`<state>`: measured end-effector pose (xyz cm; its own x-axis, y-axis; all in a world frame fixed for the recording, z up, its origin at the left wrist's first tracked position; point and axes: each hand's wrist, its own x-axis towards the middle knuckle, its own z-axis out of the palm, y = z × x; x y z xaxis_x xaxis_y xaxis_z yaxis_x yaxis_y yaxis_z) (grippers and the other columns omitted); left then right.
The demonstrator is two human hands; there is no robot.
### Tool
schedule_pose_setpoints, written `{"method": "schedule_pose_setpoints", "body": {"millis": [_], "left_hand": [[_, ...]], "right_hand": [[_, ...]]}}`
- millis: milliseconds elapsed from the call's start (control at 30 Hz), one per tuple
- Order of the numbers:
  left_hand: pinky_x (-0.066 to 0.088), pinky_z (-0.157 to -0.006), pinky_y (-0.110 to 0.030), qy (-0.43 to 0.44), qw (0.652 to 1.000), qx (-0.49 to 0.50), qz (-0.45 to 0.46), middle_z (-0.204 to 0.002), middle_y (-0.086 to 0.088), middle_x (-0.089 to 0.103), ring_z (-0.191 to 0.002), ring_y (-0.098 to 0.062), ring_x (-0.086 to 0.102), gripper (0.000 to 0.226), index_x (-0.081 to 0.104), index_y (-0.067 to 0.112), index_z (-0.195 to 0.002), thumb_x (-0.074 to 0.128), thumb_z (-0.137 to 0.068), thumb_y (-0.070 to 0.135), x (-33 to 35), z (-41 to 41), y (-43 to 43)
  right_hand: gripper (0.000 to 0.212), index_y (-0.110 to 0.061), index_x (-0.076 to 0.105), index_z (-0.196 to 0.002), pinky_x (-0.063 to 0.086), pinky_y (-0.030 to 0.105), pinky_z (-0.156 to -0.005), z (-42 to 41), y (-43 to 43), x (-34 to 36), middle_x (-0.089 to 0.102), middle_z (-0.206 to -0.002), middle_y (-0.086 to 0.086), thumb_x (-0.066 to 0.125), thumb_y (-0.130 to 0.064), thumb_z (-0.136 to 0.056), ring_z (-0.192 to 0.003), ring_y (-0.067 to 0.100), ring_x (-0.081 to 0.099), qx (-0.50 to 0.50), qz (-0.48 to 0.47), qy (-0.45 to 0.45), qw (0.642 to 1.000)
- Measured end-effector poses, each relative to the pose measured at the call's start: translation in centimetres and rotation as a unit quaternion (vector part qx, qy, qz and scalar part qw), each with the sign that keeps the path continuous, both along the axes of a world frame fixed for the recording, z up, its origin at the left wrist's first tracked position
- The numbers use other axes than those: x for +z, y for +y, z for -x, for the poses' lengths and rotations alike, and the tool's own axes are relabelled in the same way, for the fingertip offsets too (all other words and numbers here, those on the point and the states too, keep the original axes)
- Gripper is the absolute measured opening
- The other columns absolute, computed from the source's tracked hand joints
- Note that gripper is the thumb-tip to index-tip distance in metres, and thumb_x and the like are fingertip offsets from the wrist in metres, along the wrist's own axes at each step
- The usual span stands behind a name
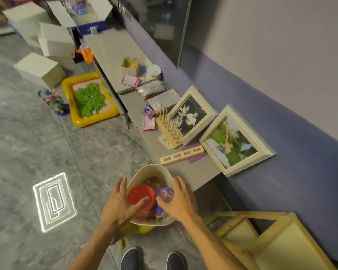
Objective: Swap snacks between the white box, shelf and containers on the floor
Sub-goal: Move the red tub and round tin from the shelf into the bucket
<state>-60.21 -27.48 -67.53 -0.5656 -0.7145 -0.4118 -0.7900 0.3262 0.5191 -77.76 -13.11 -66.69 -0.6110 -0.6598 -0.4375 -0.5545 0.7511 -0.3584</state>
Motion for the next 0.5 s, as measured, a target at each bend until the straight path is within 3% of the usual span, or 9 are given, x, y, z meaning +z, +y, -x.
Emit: {"method": "schedule_pose_setpoints", "body": {"millis": [167,367,500], "left_hand": [[0.038,-0.124,-0.049,0.04,0.997,0.005,0.07,-0.178,-0.003,0.015,-0.159,-0.027,0.03,0.127,0.015,0.022,-0.17,0.048,-0.076,0.1,10.8,0.6,-2.8],[0.049,-0.114,-0.045,0.086,0.975,0.031,0.203,-0.168,-0.004,0.036,-0.147,-0.027,0.047,0.116,0.034,0.018,-0.164,0.052,-0.08,0.095,26.7,1.0,-5.4],[0.053,-0.108,-0.044,0.09,0.952,0.042,0.288,-0.162,-0.003,0.048,-0.139,-0.026,0.055,0.111,0.044,0.021,-0.16,0.044,-0.08,0.097,36.5,1.7,-6.0]], "right_hand": [[0.109,-0.017,0.02,-0.167,0.035,0.043,-0.123,2.0,-1.6,10.3,0.019,-0.175,0.006,0.048,-0.084,-0.086,-0.159,0.025,0.021,0.011,0.069,0.05,0.996],[0.106,-0.018,0.024,-0.165,0.039,0.033,-0.117,4.2,-2.5,25.3,0.034,-0.167,0.006,0.056,-0.08,-0.086,-0.151,0.022,0.037,-0.018,0.169,0.12,0.978],[0.102,-0.019,0.034,-0.161,0.042,0.037,-0.114,6.1,-2.7,35.6,0.045,-0.162,0.005,0.049,-0.084,-0.085,-0.147,0.023,0.042,-0.027,0.21,0.156,0.965]]}}
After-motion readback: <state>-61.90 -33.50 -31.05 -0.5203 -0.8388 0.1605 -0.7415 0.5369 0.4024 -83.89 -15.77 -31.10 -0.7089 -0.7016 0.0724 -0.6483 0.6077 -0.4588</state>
